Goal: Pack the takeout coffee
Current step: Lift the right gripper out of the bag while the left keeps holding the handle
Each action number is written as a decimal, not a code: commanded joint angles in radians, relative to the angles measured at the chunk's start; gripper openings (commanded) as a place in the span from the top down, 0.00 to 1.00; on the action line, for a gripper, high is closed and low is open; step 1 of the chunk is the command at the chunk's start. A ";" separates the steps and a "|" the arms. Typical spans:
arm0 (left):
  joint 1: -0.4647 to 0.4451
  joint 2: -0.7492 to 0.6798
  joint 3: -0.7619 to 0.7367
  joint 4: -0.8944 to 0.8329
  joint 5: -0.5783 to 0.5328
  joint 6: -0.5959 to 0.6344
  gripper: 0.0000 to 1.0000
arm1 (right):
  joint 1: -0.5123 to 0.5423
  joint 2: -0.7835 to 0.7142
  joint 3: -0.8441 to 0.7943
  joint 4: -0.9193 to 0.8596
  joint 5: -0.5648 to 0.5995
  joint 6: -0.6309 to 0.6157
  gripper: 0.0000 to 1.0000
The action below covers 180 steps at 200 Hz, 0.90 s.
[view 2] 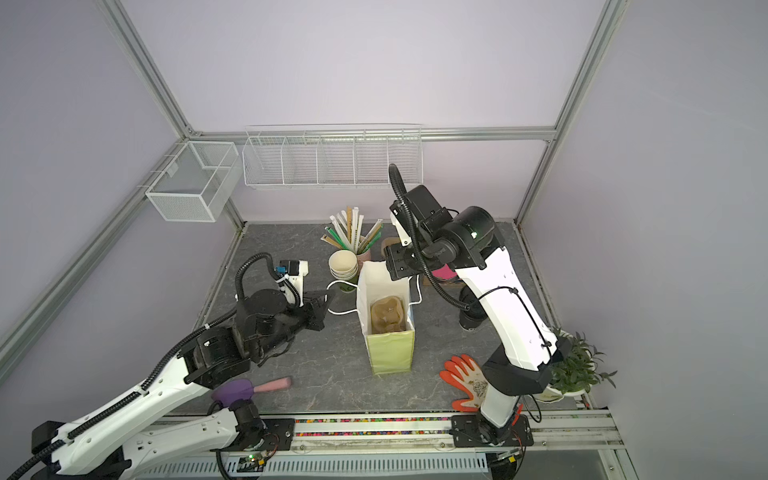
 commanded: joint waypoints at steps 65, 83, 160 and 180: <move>-0.001 0.005 -0.019 0.043 0.016 -0.006 1.00 | 0.003 -0.146 -0.403 0.049 0.030 0.033 0.34; -0.001 0.003 -0.024 0.053 0.013 -0.007 1.00 | 0.004 -0.134 -0.433 0.073 0.023 0.033 0.40; 0.000 0.043 -0.009 0.099 -0.001 0.030 1.00 | -0.029 -0.064 -0.447 0.156 0.021 0.007 0.62; 0.001 0.039 -0.015 0.117 -0.018 0.043 1.00 | -0.036 -0.040 -0.445 0.157 0.056 0.004 0.64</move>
